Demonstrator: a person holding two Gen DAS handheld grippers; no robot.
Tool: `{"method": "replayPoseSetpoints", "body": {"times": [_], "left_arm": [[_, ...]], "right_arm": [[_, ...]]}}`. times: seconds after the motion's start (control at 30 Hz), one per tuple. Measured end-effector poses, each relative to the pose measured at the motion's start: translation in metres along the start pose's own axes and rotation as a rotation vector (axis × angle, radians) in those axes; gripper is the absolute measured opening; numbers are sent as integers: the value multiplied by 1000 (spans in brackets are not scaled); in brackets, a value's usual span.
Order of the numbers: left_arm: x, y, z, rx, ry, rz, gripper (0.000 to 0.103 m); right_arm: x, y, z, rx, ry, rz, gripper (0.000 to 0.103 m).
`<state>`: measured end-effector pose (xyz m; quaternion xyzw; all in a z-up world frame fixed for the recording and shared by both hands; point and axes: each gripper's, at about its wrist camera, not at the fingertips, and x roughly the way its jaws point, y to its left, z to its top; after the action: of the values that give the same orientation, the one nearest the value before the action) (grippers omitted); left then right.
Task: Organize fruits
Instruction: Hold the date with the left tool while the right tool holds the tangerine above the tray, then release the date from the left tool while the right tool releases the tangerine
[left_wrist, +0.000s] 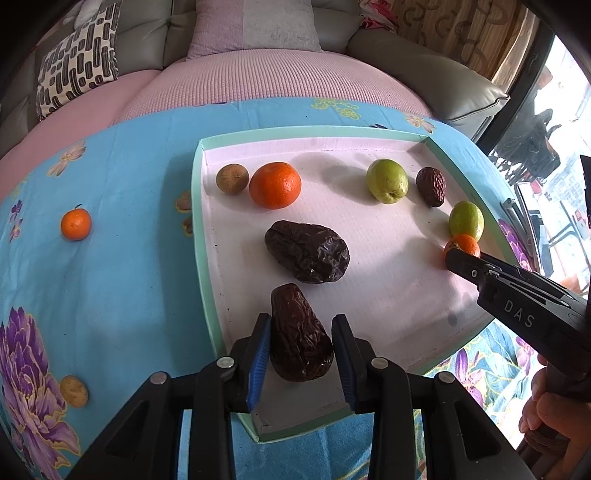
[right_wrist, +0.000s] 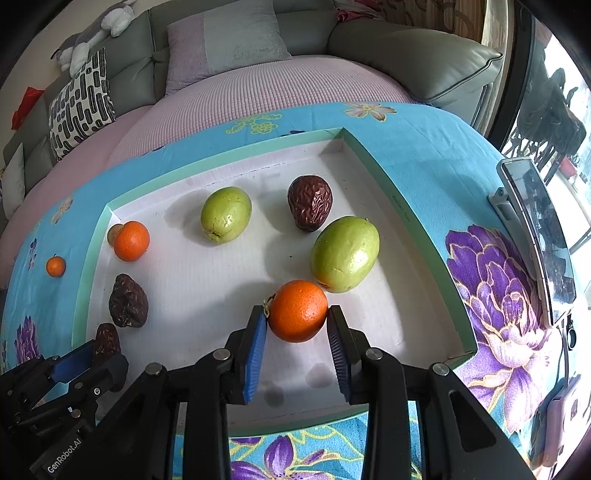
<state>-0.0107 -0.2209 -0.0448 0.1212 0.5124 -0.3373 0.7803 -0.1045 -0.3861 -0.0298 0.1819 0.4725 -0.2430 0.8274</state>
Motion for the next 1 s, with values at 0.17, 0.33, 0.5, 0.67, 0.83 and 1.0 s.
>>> {"method": "replayPoseSetpoints", "body": {"times": [0.17, 0.33, 0.5, 0.67, 0.83, 1.0], "left_arm": [[-1, 0, 0, 2, 4, 4, 37], [-6, 2, 1, -6, -4, 1, 37], [-19, 5, 4, -5, -37, 6, 62], [-36, 13, 9, -13, -91, 35, 66], [-42, 36, 10, -85, -128, 89, 82], [-43, 62, 8, -182, -151, 167, 91]], "right_arm": [[0, 1, 0, -6, 1, -13, 35], [-1, 2, 0, -18, 3, -23, 35], [1, 1, 0, -21, 8, -31, 35], [2, 1, 0, -28, 11, -45, 41], [0, 1, 1, -31, 4, -47, 61], [1, 2, 1, -47, 6, -55, 70]]}}
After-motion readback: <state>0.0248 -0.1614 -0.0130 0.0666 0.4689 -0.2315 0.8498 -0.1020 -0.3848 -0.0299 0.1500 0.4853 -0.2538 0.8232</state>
